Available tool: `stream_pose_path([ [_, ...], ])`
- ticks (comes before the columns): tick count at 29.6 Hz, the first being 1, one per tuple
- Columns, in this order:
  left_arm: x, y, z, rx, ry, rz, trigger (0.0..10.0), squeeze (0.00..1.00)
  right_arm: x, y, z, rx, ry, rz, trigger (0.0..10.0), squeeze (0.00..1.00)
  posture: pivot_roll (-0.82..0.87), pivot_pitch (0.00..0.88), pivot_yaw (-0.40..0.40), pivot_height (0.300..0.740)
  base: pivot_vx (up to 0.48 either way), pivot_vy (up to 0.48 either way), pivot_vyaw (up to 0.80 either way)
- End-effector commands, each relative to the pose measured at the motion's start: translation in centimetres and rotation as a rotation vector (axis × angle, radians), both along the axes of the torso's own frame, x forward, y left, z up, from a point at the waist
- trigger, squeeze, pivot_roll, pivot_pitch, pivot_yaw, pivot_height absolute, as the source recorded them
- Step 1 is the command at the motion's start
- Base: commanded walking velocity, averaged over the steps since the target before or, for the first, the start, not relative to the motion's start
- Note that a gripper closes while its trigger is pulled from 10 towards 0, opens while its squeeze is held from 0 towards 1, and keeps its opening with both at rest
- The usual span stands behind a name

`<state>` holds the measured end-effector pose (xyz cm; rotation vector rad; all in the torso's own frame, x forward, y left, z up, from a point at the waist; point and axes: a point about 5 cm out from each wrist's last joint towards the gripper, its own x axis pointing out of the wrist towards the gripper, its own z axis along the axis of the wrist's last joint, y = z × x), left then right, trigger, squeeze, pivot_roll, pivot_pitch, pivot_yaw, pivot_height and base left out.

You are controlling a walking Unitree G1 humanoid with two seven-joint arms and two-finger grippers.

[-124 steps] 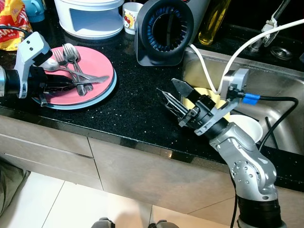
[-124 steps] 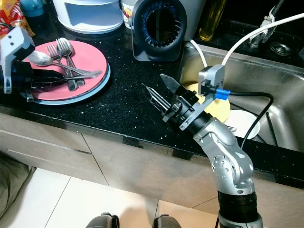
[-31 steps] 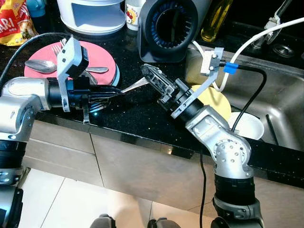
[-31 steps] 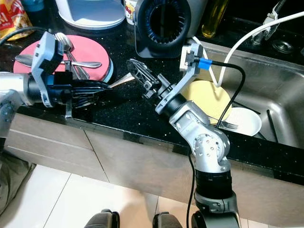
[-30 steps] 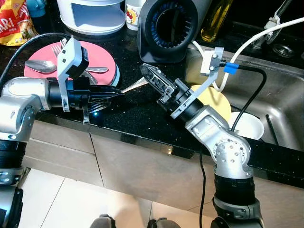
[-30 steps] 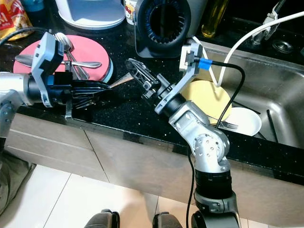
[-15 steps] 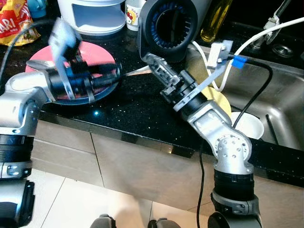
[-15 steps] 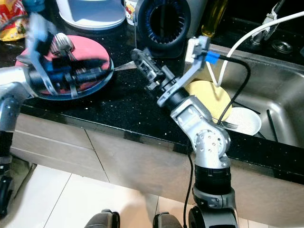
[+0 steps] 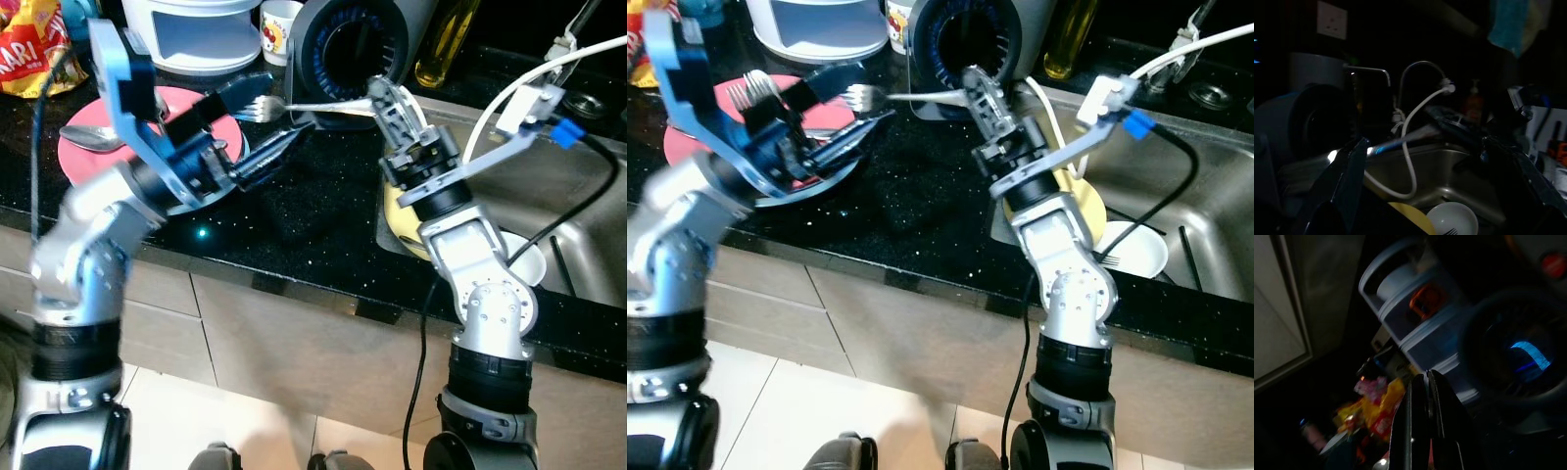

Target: Kitchen organization

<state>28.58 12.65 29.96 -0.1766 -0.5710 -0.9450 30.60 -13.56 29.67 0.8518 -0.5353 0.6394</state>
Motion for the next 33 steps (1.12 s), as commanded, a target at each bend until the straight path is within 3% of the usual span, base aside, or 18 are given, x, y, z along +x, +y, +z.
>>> stream_pose_path([
  [1, -0.4, -0.3, 0.0, -0.006, -0.012, 0.039, 10.0, 1.00, 0.0, -1.2, -0.2, 0.018, 0.004, -0.057, 0.0, 0.00, 0.08, 0.129, -0.043, 0.740, 0.000, 0.000, 0.00],
  [3, -0.3, -0.2, -0.5, -0.029, 0.006, 0.119, 10.0, 1.00, 0.2, -1.9, -0.2, 0.023, 0.009, -0.098, 0.0, 0.00, 0.09, 0.131, -0.042, 0.740, 0.000, 0.000, 0.00],
  [4, -0.4, -0.2, -1.1, 0.000, 0.009, 0.156, 10.0, 0.28, 0.4, -2.5, -0.2, 0.023, 0.017, -0.135, 0.0, 0.00, 0.09, 0.133, -0.041, 0.740, 0.000, 0.000, 0.00],
  [5, -0.6, -0.6, -2.3, 0.062, 0.021, 0.202, 10.0, 0.00, 0.7, -3.5, -0.5, 0.015, 0.039, -0.202, 0.0, 0.00, 0.09, 0.135, -0.038, 0.740, 0.000, 0.000, 0.00],
  [11, -1.3, -1.2, -4.9, 0.135, 0.087, 0.295, 10.0, 0.00, 1.2, -5.0, -1.4, -0.089, 0.085, -0.361, 0.0, 0.00, 0.09, 0.140, -0.031, 0.740, 0.000, 0.000, 0.00],
  [12, -1.6, -1.2, -6.1, 0.152, 0.121, 0.316, 10.0, 0.00, 1.2, -5.5, -1.6, -0.104, 0.096, -0.407, 2.2, 0.00, 0.09, 0.141, -0.030, 0.740, 0.000, 0.000, 0.00],
  [13, -1.8, -1.2, -6.9, 0.162, 0.144, 0.329, 10.0, 0.00, 1.2, -5.9, -1.7, -0.108, 0.103, -0.434, 2.2, 0.00, 0.09, 0.141, -0.029, 0.740, 0.000, 0.000, 0.00],
  [14, -2.2, -1.0, -8.2, 0.191, 0.171, 0.368, 10.0, 0.00, 1.2, -6.8, -1.8, -0.120, 0.123, -0.497, 10.0, 0.00, 0.09, 0.141, -0.028, 0.740, 0.000, 0.000, 0.00],
  [22, -3.4, 0.2, -10.7, 0.241, 0.219, 0.469, 10.0, 0.00, 1.2, -8.4, -2.2, -0.174, 0.160, -0.599, 10.0, 0.00, 0.10, 0.140, -0.034, 0.740, 0.000, 0.000, -0.30],
  [28, -3.9, 0.7, -12.0, 0.300, 0.223, 0.518, 10.0, 0.00, 1.5, -8.3, -2.5, -0.185, 0.170, -0.623, 10.0, 0.00, 0.11, 0.135, -0.042, 0.740, 0.000, 0.000, -0.80],
  [33, -4.1, 0.5, -12.0, 0.330, 0.187, 0.535, 10.0, 0.00, 1.5, -8.3, -2.4, -0.184, 0.162, -0.631, 10.0, 0.00, 0.11, 0.137, -0.042, 0.740, 0.000, 0.000, -0.80],
])
